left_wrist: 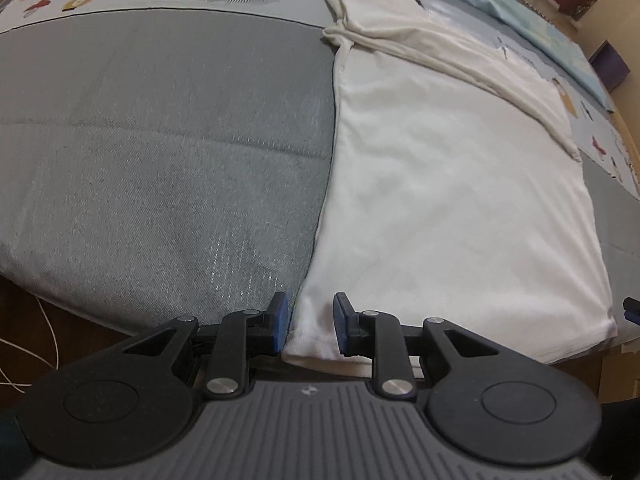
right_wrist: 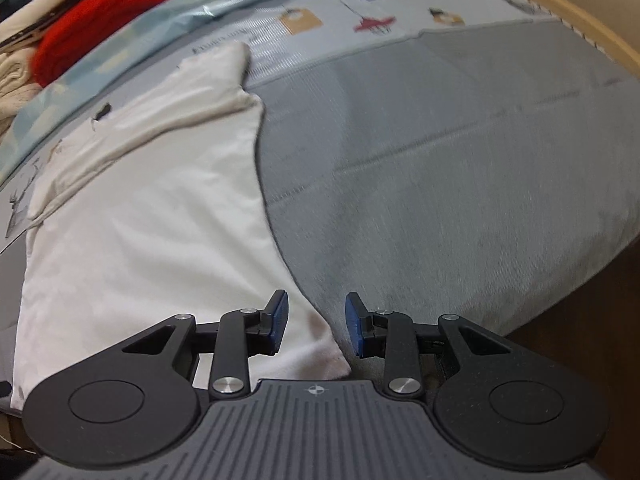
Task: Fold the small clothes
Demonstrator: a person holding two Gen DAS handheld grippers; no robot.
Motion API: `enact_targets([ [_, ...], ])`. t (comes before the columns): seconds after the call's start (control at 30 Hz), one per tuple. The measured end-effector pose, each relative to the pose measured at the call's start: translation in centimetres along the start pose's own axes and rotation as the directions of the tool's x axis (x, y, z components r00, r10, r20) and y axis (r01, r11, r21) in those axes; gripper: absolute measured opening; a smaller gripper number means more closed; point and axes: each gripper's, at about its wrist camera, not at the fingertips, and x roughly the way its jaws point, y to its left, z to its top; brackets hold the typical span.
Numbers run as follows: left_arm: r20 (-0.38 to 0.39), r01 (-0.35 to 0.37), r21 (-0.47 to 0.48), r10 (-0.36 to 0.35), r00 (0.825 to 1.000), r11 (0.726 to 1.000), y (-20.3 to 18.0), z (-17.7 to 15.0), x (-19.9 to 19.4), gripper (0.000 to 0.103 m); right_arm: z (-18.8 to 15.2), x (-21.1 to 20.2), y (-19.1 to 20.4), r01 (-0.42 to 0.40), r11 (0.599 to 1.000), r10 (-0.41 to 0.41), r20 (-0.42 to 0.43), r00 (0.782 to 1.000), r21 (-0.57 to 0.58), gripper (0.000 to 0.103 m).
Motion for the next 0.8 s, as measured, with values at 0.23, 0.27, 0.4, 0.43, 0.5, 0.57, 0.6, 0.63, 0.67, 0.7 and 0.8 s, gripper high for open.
enact_targets([
  [0.23,-0.041,-0.044,0.033,0.045,0.998,0.998,-0.8,-0.4,1.6,0.028,-0.5,2.0,0.2,0.03,1.0,-0.03,-0.085,0.996,0.001,0.04],
  [0.27,-0.04,-0.047,0.04,0.049,0.998,0.998,-0.9,-0.5,1.8,0.028,-0.6,2.2,0.3,0.041,0.999,-0.042,-0.095,0.995,-0.012,0.04],
  [0.4,-0.034,-0.047,0.057,0.049,0.998,0.997,-1.1,-0.6,1.8,0.026,-1.1,3.0,0.6,0.057,0.997,-0.062,-0.128,0.99,-0.046,0.04],
  [0.43,-0.029,-0.044,0.062,0.046,0.999,0.997,-1.1,-0.7,1.7,0.02,-1.1,3.0,0.7,0.059,0.997,-0.066,-0.129,0.989,-0.056,0.04],
  [0.5,-0.021,-0.037,0.073,0.039,0.999,0.997,-1.2,-0.8,1.5,0.008,-1.1,3.1,1.0,0.062,0.996,-0.071,-0.13,0.989,-0.071,0.04],
  [0.57,-0.003,-0.035,0.081,0.035,0.999,0.996,-1.4,-0.9,1.0,0.007,-1.1,3.1,1.0,0.064,0.995,-0.074,-0.132,0.988,-0.077,0.04],
  [0.6,0.008,-0.03,0.081,0.03,1.0,0.996,-1.4,-0.9,0.6,0.007,-1.1,3.1,1.0,0.062,0.995,-0.072,-0.133,0.989,-0.078,0.041],
  [0.63,0.016,-0.024,0.08,0.023,1.0,0.996,-1.4,-0.9,0.3,0.007,-1.1,3.0,1.0,0.059,0.995,-0.069,-0.134,0.989,-0.08,0.041],
  [0.67,0.019,-0.02,0.078,0.018,1.0,0.997,-1.4,-0.9,0.1,0.007,-1.1,3.0,1.0,0.054,0.995,-0.065,-0.136,0.989,-0.082,0.04],
  [0.7,0.016,-0.015,0.071,0.014,1.0,0.997,-1.3,-0.9,0.1,0.008,-1.1,3.0,1.0,0.053,0.995,-0.064,-0.136,0.989,-0.084,0.039],
  [0.8,-0.012,-0.022,0.036,0.022,1.0,0.999,-0.7,-0.7,0.5,0.016,-1.1,2.8,0.8,0.054,0.995,-0.064,-0.135,0.989,-0.081,0.037],
])
